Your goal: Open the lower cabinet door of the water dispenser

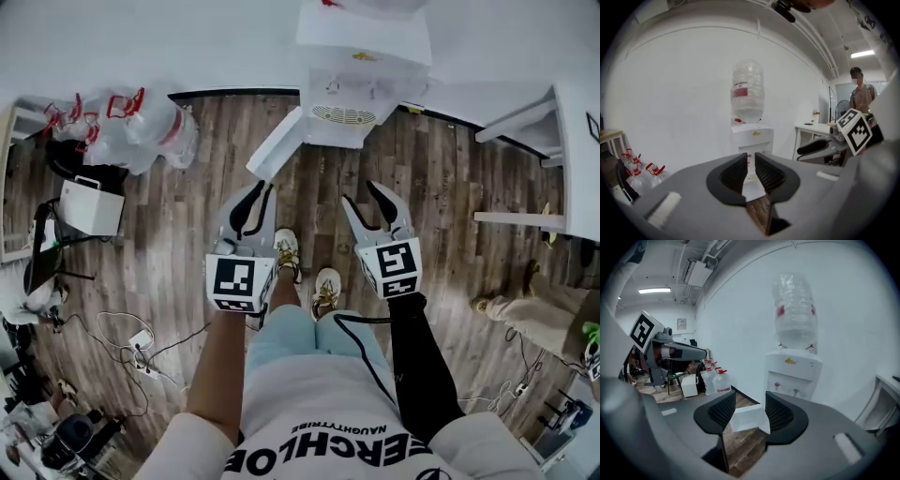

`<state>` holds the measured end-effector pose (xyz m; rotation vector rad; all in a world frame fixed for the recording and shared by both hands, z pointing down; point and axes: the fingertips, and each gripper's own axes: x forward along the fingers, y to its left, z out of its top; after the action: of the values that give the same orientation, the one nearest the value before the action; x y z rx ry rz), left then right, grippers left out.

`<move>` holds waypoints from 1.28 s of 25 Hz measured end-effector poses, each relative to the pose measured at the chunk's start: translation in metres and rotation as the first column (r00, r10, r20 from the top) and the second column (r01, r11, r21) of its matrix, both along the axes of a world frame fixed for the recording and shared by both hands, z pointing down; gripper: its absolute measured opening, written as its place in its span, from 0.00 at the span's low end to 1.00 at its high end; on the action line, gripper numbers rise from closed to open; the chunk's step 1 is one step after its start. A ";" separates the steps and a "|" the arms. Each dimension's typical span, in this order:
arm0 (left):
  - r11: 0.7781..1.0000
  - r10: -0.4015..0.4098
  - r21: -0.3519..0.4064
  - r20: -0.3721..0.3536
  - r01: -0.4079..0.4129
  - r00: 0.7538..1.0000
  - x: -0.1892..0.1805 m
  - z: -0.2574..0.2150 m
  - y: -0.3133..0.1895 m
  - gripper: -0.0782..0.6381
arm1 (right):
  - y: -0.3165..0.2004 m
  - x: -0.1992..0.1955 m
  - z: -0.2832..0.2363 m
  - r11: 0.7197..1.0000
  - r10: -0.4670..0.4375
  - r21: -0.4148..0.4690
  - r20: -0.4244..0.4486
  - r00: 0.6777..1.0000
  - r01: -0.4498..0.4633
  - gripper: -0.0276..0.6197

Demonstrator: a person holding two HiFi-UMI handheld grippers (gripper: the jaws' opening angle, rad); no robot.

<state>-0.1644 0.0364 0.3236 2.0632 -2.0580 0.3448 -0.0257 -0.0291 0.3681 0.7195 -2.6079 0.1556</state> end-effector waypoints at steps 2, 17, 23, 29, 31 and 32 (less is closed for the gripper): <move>1.000 0.002 0.008 -0.007 -0.002 1.000 0.013 -0.016 0.006 0.21 | 0.004 0.014 -0.019 1.000 0.009 0.020 0.013 1.000 -0.009 0.33; 0.983 0.108 0.137 0.110 -0.123 0.988 0.088 -0.134 0.028 0.21 | 0.048 0.071 -0.135 0.978 -0.035 0.207 0.076 0.997 0.019 0.33; 0.971 0.095 0.203 0.150 -0.125 0.984 0.103 -0.174 0.043 0.20 | 0.053 0.093 -0.184 0.964 -0.048 0.264 0.162 0.986 0.003 0.33; 0.961 0.086 0.246 0.174 -0.128 0.981 0.110 -0.200 0.050 0.19 | 0.053 0.109 -0.217 0.946 -0.034 0.322 0.211 0.977 -0.036 0.06; 0.957 0.093 0.254 0.185 -0.139 0.978 0.111 -0.207 0.052 0.19 | 0.056 0.110 -0.224 0.944 -0.030 0.326 0.220 0.975 -0.045 0.05; 0.956 0.094 0.258 0.188 -0.142 0.978 0.111 -0.211 0.053 0.19 | 0.058 0.110 -0.228 0.943 -0.031 0.330 0.223 0.974 -0.045 0.05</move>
<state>-0.0539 0.0898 0.1128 2.4022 -2.1920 0.2853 0.0844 0.0286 0.1402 0.8694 -2.8863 -0.2228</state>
